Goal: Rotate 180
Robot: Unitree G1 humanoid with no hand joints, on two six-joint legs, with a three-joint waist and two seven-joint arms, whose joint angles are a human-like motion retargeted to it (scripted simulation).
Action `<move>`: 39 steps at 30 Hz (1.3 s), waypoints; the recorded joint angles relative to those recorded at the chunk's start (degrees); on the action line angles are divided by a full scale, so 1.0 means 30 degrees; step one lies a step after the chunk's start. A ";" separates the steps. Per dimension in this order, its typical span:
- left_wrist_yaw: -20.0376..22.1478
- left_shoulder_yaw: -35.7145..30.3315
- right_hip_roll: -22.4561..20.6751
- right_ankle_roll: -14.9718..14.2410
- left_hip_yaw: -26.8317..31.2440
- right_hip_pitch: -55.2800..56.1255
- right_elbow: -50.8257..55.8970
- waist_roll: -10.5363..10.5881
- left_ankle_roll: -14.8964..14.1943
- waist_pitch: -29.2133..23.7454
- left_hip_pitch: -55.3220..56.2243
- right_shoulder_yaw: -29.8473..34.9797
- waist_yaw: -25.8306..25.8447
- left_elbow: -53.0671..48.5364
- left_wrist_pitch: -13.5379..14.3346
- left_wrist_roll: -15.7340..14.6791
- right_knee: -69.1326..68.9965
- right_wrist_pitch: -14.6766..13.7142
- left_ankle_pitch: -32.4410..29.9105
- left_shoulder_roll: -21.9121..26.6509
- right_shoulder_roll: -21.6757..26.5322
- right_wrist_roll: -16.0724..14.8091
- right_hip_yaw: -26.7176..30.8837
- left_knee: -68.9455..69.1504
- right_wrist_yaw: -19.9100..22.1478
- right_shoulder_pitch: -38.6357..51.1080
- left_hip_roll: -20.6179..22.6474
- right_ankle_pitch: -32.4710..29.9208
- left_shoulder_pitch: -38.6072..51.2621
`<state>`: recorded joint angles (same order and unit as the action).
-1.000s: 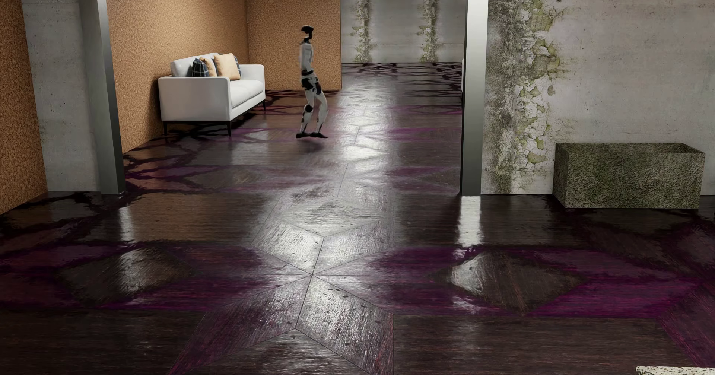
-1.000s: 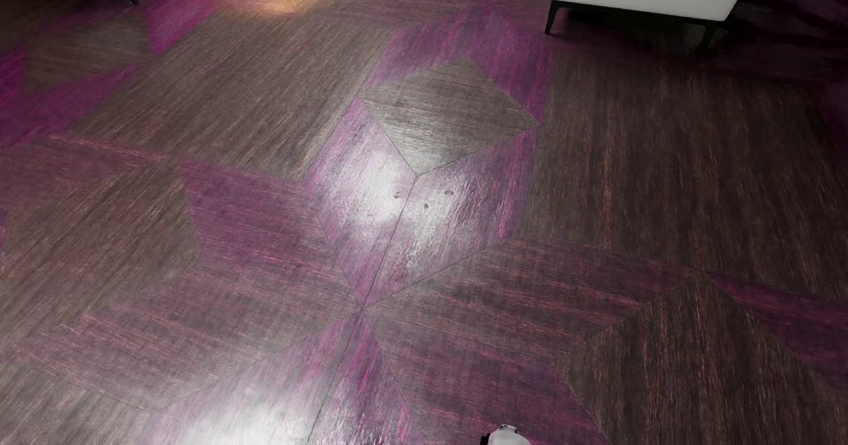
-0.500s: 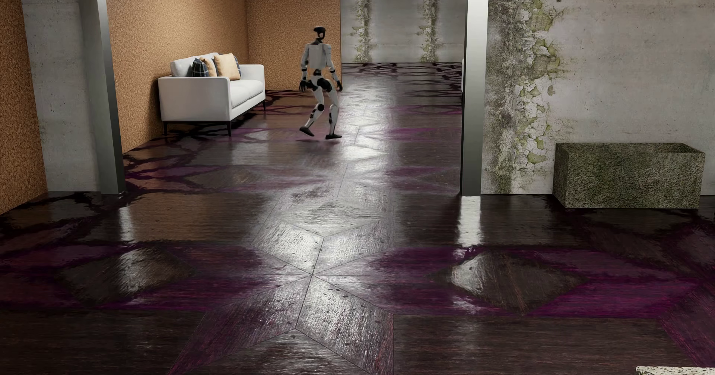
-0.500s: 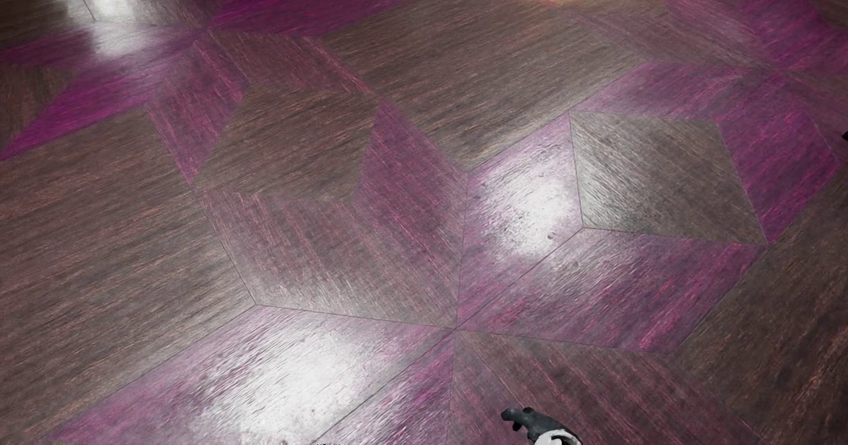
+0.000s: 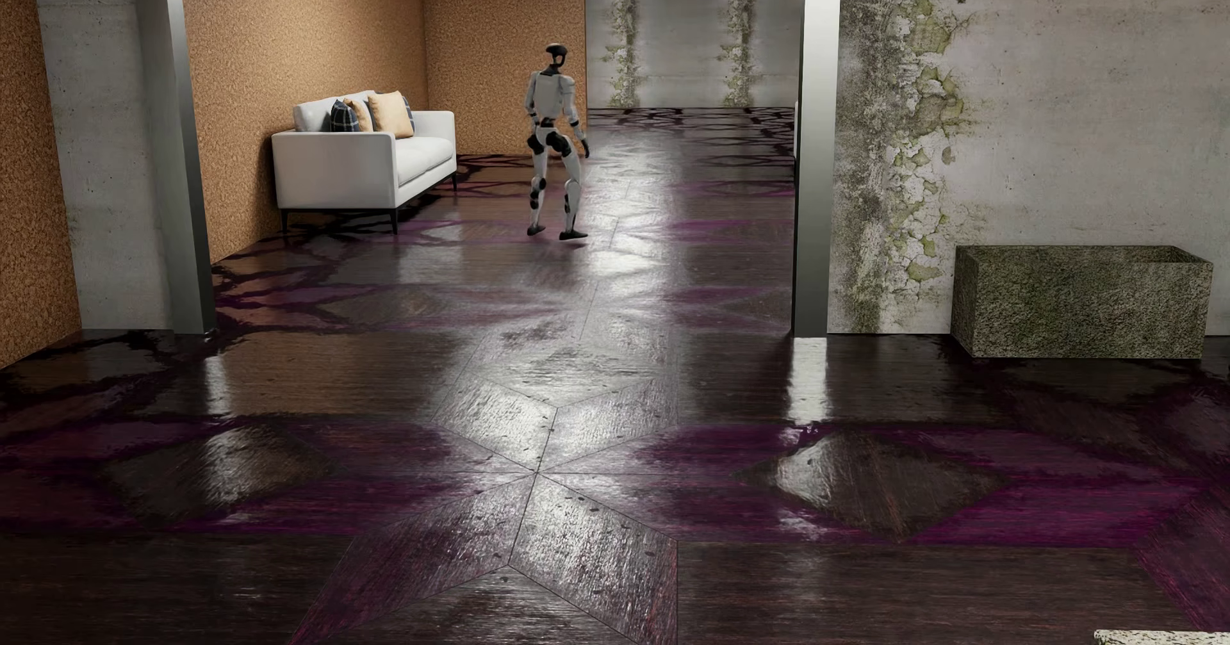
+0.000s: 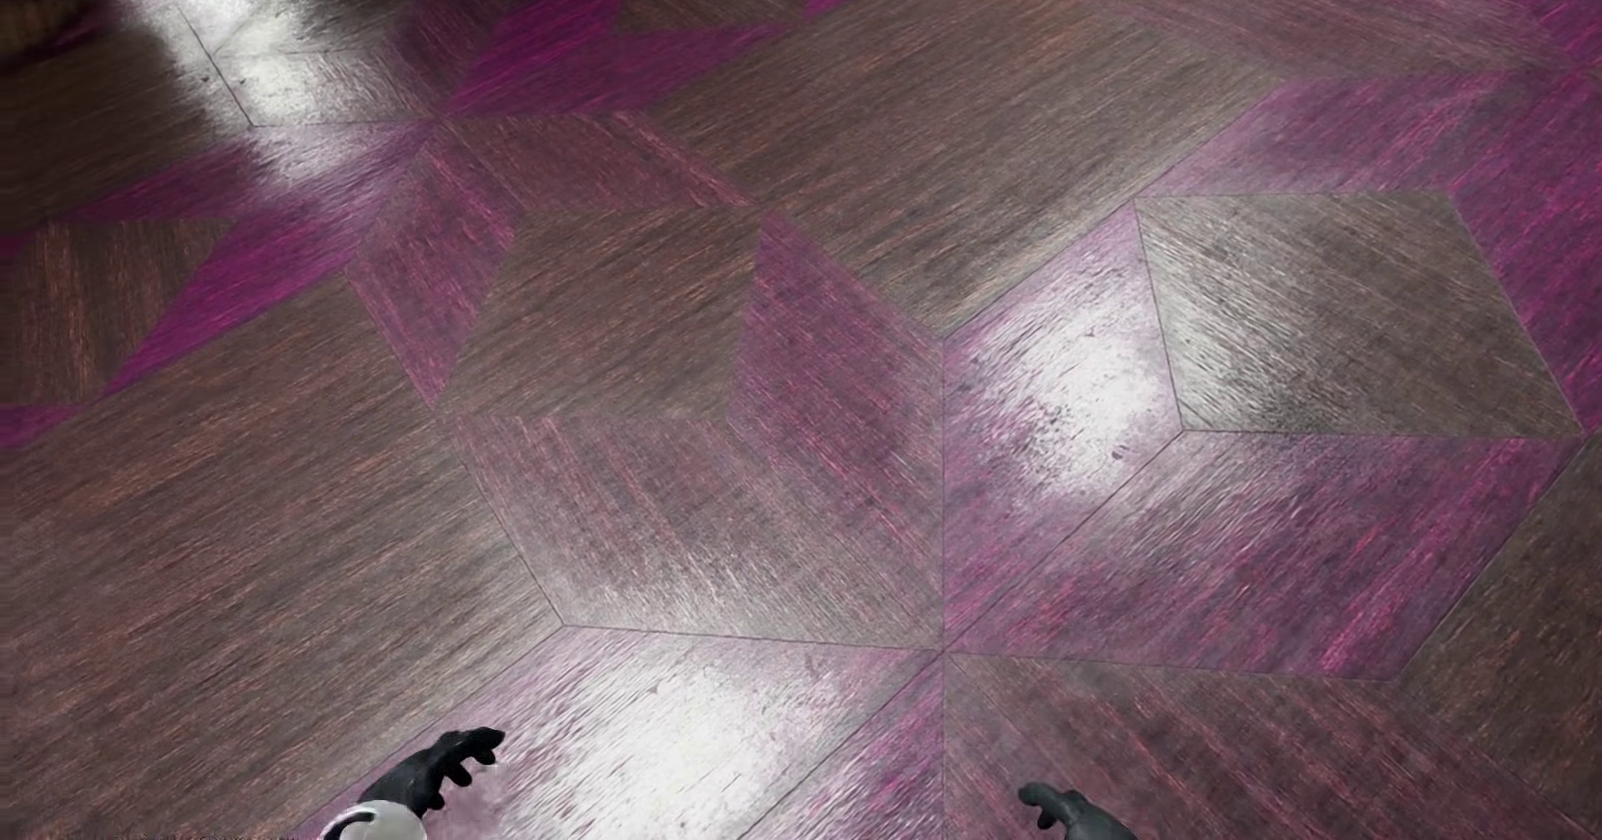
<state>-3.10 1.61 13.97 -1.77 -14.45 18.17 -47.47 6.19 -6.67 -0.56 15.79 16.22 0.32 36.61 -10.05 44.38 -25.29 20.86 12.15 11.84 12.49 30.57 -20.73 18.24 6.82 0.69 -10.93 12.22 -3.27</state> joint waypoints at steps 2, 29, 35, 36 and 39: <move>0.0873 0.0116 0.0614 -0.0326 0.0320 -0.0179 -0.0698 -0.0136 0.0247 0.0066 0.0092 -0.0328 0.0026 -0.1363 0.0841 -0.0529 -0.0377 0.0269 0.0494 -0.0034 -0.0421 -0.0348 -0.0160 0.0545 -0.0457 -0.1459 0.0480 0.0237 0.0240; 0.0395 0.3147 0.0709 -0.1289 -0.0174 -0.2370 0.1216 -0.2509 0.0846 0.0484 -0.1601 0.1949 -0.1201 0.2225 -0.1210 -0.0748 0.0912 -0.0739 0.1913 -0.3123 -0.1514 0.0748 0.0004 0.1008 -0.1255 0.1007 0.0717 0.0004 -0.4617; 0.1049 0.2461 0.1206 -0.1450 0.0144 -0.1731 -0.1582 -0.2579 0.0980 0.0290 -0.0761 0.2636 -0.1072 0.0251 -0.0345 -0.0974 0.0879 0.0590 0.1648 -0.2674 -0.1525 0.0588 -0.0326 0.0840 -0.2781 -0.0319 0.1218 -0.0066 -0.3060; 0.1140 0.2416 0.1292 -0.1508 0.0169 -0.1633 -0.2012 -0.2581 0.1024 0.0264 -0.0626 0.2653 -0.1030 0.0093 0.0021 -0.1044 0.0908 0.0747 0.1628 -0.2558 -0.1319 0.0540 -0.0361 0.0829 -0.2928 -0.0624 0.1307 -0.0109 -0.3035; 0.1314 0.2173 0.1621 -0.1713 0.0151 -0.1297 -0.2275 -0.2572 0.1213 0.0193 -0.0253 0.2209 -0.0893 -0.0061 0.0427 -0.1130 0.0940 0.1044 0.1642 -0.2594 -0.0723 0.0293 -0.0341 0.0856 -0.2686 -0.1578 0.1633 -0.0254 -0.2687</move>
<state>0.84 8.13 18.84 -6.91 -13.99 14.28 -54.30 -1.53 -3.04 0.02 15.03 22.85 -2.36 36.43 -8.77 40.99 -22.47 23.99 17.07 4.06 10.33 31.44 -21.75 20.81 -1.24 -4.04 -6.03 11.46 -11.33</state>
